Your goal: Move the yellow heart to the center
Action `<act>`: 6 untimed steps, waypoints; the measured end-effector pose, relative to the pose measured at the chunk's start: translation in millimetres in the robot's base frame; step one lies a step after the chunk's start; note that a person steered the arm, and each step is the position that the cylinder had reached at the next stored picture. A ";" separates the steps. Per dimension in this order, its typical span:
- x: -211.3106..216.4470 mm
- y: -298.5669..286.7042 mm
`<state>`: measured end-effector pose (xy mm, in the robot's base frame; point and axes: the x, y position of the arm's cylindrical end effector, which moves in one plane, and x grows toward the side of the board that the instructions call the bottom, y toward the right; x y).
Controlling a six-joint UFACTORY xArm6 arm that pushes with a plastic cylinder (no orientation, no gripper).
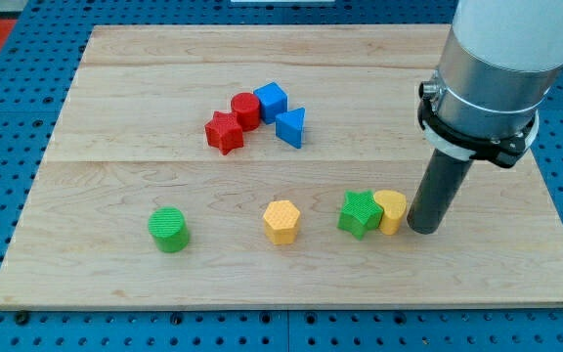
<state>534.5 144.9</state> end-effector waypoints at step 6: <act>-57.6 -48.5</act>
